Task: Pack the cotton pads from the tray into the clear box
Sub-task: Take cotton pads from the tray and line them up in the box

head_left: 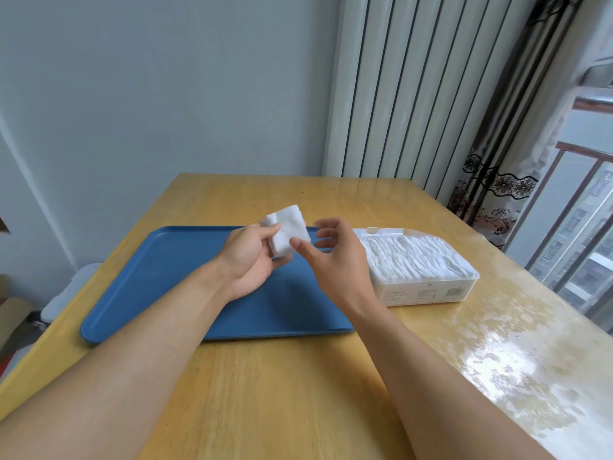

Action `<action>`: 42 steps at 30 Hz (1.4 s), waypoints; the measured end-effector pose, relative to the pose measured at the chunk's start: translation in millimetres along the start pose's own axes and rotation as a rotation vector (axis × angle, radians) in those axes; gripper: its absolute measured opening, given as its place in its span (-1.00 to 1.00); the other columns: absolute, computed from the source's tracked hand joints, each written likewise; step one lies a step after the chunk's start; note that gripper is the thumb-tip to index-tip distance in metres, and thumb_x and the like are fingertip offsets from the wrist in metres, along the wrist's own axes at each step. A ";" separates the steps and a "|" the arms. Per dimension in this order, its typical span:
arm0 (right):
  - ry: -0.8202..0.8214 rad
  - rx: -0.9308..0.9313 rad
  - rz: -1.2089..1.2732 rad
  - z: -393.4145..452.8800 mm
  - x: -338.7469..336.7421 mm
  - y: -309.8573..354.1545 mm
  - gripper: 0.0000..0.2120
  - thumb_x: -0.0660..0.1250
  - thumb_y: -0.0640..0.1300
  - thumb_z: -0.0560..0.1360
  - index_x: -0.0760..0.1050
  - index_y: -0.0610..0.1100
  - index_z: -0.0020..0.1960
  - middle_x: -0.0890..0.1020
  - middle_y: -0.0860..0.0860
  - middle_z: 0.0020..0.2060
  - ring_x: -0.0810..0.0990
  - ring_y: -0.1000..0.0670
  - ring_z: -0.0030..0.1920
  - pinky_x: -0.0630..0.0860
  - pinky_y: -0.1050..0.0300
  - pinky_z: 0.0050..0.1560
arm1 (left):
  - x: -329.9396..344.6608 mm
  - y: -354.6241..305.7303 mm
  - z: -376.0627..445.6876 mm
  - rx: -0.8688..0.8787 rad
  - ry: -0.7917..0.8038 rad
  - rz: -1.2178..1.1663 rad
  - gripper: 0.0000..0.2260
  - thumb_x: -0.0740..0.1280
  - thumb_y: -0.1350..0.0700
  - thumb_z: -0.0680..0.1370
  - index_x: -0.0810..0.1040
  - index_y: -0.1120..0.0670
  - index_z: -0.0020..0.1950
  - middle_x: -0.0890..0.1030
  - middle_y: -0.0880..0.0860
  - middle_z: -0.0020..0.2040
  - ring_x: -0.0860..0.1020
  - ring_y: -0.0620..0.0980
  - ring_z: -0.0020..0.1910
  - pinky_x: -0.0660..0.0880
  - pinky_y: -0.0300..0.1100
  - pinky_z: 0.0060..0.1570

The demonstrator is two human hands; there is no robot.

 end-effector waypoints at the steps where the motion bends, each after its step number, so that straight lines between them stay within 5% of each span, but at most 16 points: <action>1: 0.043 0.090 0.056 -0.1 1.3 -1.7 -0.63 0.54 0.11 0.44 0.51 0.01 0.14 0.63 0.11 0.02 0.63 0.12 0.00 0.57 0.22 0.01 | 1.4 -0.5 -0.3 0.005 0.014 0.006 -0.66 0.08 0.23 0.70 0.47 0.23 0.43 0.62 0.22 0.32 0.56 0.22 0.34 0.31 0.15 0.47; 6: 0.186 0.281 0.344 2.5 8.9 -9.6 -0.69 0.51 -0.03 0.51 0.55 -0.16 0.15 0.70 -0.11 0.04 0.70 -0.04 0.05 0.59 0.20 -0.06 | 3.7 0.9 0.2 0.000 0.066 -0.099 -0.53 0.08 0.23 0.59 0.39 0.28 0.49 0.57 0.29 0.32 0.53 0.18 0.19 0.44 0.01 0.22; 10: 0.128 0.295 0.393 4.4 4.8 -9.6 -0.65 0.56 -0.19 0.45 0.50 -0.16 0.15 0.68 -0.09 -0.10 0.71 -0.03 -0.04 0.63 0.13 -0.01 | 11.4 3.3 -2.2 0.026 -0.009 -0.034 -0.57 0.32 0.04 0.62 0.47 0.24 0.43 0.59 0.25 0.34 0.58 0.13 0.19 0.44 0.03 0.32; 15: 0.339 0.406 0.593 -0.5 8.0 -1.0 -0.71 0.46 -0.11 0.55 0.57 -0.24 0.20 0.68 -0.05 -0.05 0.67 0.07 -0.08 0.60 0.19 0.02 | 19.9 -0.8 -13.0 0.122 -0.066 -0.043 -0.82 0.29 0.12 0.65 0.55 0.12 0.22 0.61 0.19 0.33 0.57 0.09 0.18 0.47 -0.01 0.21; 21: 0.105 0.327 0.681 9.1 -12.6 28.4 -0.78 0.48 -0.09 0.52 0.63 -0.16 0.12 0.73 -0.09 0.00 0.69 0.02 -0.02 0.60 0.04 0.08 | 45.8 -23.3 -9.2 0.237 -0.007 -0.004 -0.57 0.42 0.07 0.52 0.52 0.12 0.37 0.68 0.09 0.14 0.61 0.00 0.12 0.49 -0.12 0.26; 26: -0.024 0.185 0.553 33.9 -78.9 34.6 -0.80 0.51 -0.10 0.50 0.62 -0.15 0.07 0.72 -0.12 -0.04 0.68 -0.01 -0.06 0.64 -0.10 0.05 | 105.2 -34.0 9.1 0.334 -0.002 0.149 -0.78 0.34 0.21 0.62 0.57 0.04 0.25 0.70 0.00 0.07 0.65 -0.13 0.04 0.53 -0.31 0.12; 31: -0.129 0.178 0.406 50.4 -182.1 1.4 -0.82 0.48 -0.07 0.53 0.65 -0.13 0.09 0.74 -0.06 -0.08 0.72 -0.03 -0.07 0.61 0.15 -0.21 | 169.8 -6.3 24.0 0.415 0.087 0.698 -0.71 0.41 0.09 0.61 0.54 -0.01 0.32 0.63 -0.13 0.24 0.56 -0.22 0.25 0.46 -0.27 0.32; 34: -0.141 0.324 0.326 55.0 -239.5 -33.9 -0.81 0.44 0.01 0.56 0.65 -0.08 0.08 0.74 -0.02 -0.09 0.71 -0.03 -0.09 0.52 0.14 -0.16 | 211.8 30.1 32.7 0.393 0.356 1.253 -0.61 0.42 -0.16 0.56 0.52 -0.13 0.37 0.41 -0.17 0.50 0.26 -0.21 0.52 0.21 -0.16 0.51; 37: -0.114 0.450 0.309 53.8 -268.5 -62.4 -0.80 0.43 0.04 0.56 0.63 -0.06 0.09 0.72 -0.01 -0.04 0.69 -0.02 -0.05 0.47 0.10 -0.12 | 237.6 49.8 39.7 0.448 0.513 1.547 -0.48 0.38 -0.28 0.53 0.46 -0.14 0.44 0.18 -0.11 0.64 -0.05 -0.18 0.63 -0.06 -0.08 0.60; 42: -0.071 0.494 0.410 48.1 -272.9 -83.3 -0.81 0.43 0.02 0.56 0.62 -0.04 0.11 0.72 0.00 -0.02 0.67 -0.03 -0.01 0.46 0.10 -0.08 | 237.1 68.6 40.9 0.436 0.589 1.853 -0.24 0.22 -0.39 0.55 0.06 -0.14 0.66 -0.15 -0.12 0.68 -0.31 -0.14 0.61 -0.30 -0.01 0.59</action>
Point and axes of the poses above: each hand's wrist, its own z-axis towards the middle knuckle, its own x-axis out of the palm, y = z × x, the point moved 3 cm from there along z, towards the middle knuckle
